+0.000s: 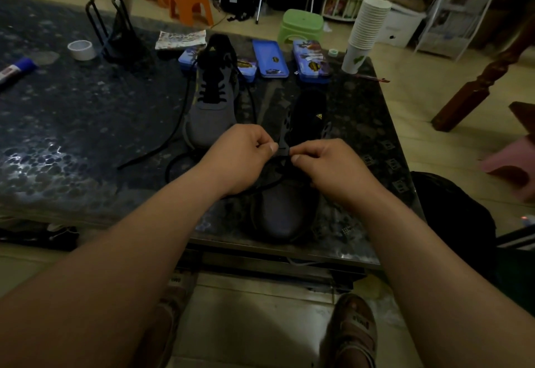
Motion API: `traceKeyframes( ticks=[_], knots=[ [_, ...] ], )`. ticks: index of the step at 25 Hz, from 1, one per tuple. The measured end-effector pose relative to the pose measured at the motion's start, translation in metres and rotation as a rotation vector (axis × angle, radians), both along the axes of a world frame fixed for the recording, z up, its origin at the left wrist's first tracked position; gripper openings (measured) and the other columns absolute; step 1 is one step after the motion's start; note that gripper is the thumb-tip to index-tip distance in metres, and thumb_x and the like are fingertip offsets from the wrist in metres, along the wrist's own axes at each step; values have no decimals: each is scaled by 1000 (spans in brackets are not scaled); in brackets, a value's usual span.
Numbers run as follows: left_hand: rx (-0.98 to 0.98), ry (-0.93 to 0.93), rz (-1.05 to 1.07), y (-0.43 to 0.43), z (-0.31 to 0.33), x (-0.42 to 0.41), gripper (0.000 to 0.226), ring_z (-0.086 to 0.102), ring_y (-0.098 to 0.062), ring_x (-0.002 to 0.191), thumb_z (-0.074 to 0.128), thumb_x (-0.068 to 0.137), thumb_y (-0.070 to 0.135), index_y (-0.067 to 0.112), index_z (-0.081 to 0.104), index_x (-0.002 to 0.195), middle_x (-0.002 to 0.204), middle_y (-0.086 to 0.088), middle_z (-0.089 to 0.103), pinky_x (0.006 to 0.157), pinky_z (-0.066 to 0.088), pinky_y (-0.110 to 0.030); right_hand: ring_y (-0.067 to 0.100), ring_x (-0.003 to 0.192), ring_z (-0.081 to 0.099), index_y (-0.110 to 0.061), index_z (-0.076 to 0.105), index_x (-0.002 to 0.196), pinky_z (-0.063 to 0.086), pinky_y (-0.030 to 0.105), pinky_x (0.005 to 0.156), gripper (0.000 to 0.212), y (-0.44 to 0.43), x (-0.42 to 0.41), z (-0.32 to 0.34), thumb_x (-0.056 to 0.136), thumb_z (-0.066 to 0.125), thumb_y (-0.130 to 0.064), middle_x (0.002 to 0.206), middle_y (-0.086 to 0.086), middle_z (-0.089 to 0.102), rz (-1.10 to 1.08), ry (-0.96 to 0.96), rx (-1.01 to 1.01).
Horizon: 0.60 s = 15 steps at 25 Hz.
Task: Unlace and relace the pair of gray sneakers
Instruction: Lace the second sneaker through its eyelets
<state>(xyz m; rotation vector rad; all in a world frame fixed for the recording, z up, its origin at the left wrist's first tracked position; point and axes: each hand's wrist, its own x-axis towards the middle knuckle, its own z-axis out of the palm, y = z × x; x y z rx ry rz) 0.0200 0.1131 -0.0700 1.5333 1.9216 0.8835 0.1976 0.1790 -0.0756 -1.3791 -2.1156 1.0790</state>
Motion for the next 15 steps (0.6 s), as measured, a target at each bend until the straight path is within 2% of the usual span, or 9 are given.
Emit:
traceKeyframes(
  ticks=[4, 8, 12, 15],
  knots=[
    [-5, 108, 5, 6, 0, -1, 16, 62, -12, 73, 62, 102, 33, 24, 68, 90, 79, 6, 67, 63, 47, -30, -5, 59, 60, -26, 79, 113, 48, 20, 60, 21, 2, 0, -5, 99, 65, -21, 79, -15, 72, -2, 48, -37],
    [-6, 200, -19, 7, 1, -3, 17, 61, -14, 72, 60, 102, 32, 24, 65, 88, 78, 5, 64, 60, 46, -31, -9, 60, 60, -26, 77, 117, 45, 12, 56, 23, 2, 0, -6, 100, 64, -18, 81, -18, 70, 5, 83, -50],
    [32, 318, -73, 6, 3, -4, 16, 60, -17, 74, 57, 103, 33, 32, 59, 88, 77, 8, 61, 62, 47, -34, -5, 56, 58, -26, 77, 114, 47, 20, 59, 21, 4, -1, -10, 101, 62, -19, 62, -24, 64, -13, 95, -30],
    [124, 426, -70, 7, 3, -3, 15, 56, -20, 73, 56, 103, 37, 34, 57, 89, 72, 9, 55, 61, 46, -37, -5, 57, 55, -27, 78, 110, 42, 21, 62, 20, 6, -6, -15, 101, 61, -20, 58, -26, 60, -19, 92, 19]
  ],
)
